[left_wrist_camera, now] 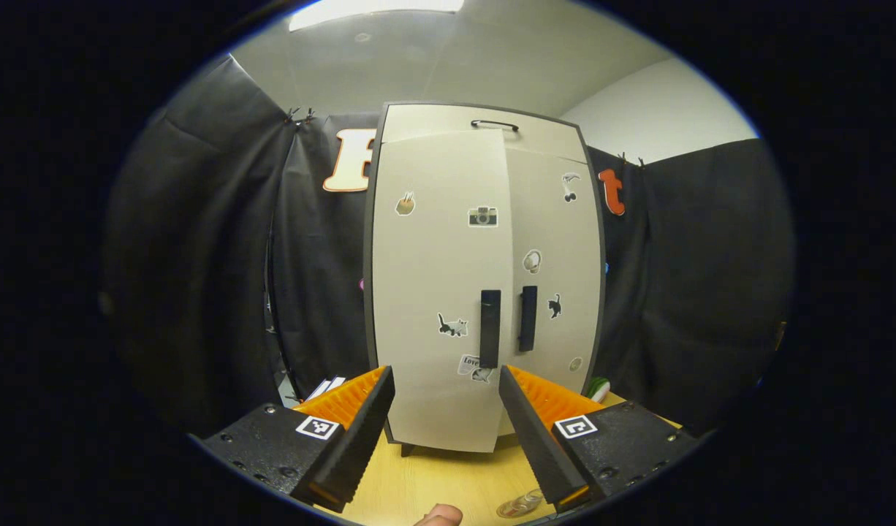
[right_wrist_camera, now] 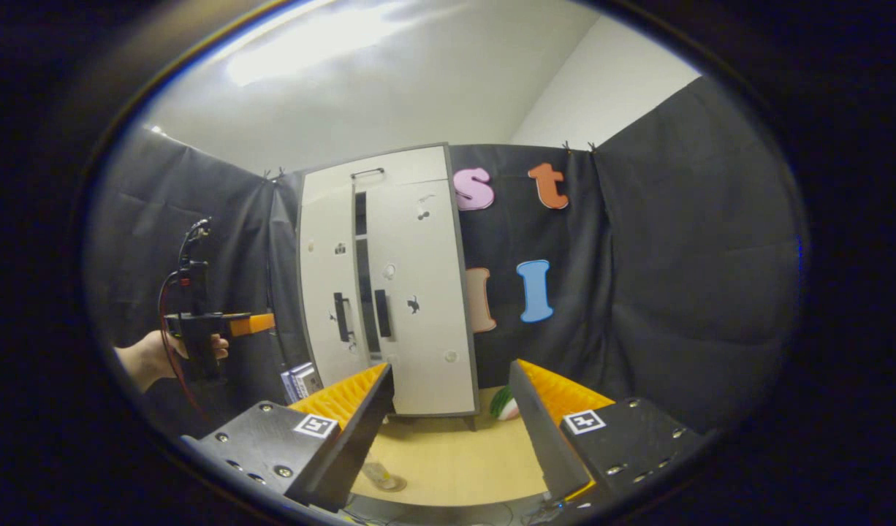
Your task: Grasp the bottle in the cabinet with the left hand and place it on the coaster, then close the right door with the right hand and the left door with the left hand.
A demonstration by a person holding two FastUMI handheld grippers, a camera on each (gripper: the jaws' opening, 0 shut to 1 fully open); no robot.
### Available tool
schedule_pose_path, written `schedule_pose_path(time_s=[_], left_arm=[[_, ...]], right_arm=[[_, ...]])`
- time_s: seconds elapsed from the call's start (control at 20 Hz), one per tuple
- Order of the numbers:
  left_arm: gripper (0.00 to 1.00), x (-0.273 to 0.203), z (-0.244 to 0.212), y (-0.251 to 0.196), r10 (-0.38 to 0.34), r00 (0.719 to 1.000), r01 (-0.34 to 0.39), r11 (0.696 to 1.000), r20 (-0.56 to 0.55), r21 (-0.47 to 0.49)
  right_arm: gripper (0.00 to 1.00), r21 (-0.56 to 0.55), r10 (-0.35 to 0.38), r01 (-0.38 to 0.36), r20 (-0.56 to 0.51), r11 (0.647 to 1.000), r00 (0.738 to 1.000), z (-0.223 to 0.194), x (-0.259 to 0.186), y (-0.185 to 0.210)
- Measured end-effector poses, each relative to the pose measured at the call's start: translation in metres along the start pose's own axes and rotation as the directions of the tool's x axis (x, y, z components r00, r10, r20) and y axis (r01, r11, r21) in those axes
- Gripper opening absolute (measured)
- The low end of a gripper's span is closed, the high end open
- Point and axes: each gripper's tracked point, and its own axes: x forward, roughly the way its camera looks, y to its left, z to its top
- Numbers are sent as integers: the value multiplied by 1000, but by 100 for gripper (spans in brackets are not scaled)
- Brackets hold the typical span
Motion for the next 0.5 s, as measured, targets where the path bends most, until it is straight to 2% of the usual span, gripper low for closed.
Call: schedule_pose_path(time_s=[0.15, 0.25, 0.35, 0.5], left_arm=[[92, -5, 15, 3, 18, 999, -17, 1000, 30, -22], [98, -6, 20, 13, 53, 998, -53, 999, 43, -3], [97, -4, 18, 12, 33, 999, -33, 999, 37, 11], [97, -4, 11, 10, 1, 1000, -1, 1000, 18, -16]], right_arm=[[97, -20, 46, -46, 24, 999, 999, 2, 19, 22], [96, -40, 39, -38, 25, 998, 999, 1, 32, 29], [97, -38, 60, -58, 33, 998, 998, 4, 45, 45], [97, -26, 86, -85, 30, 996, 996, 5, 62, 61]])
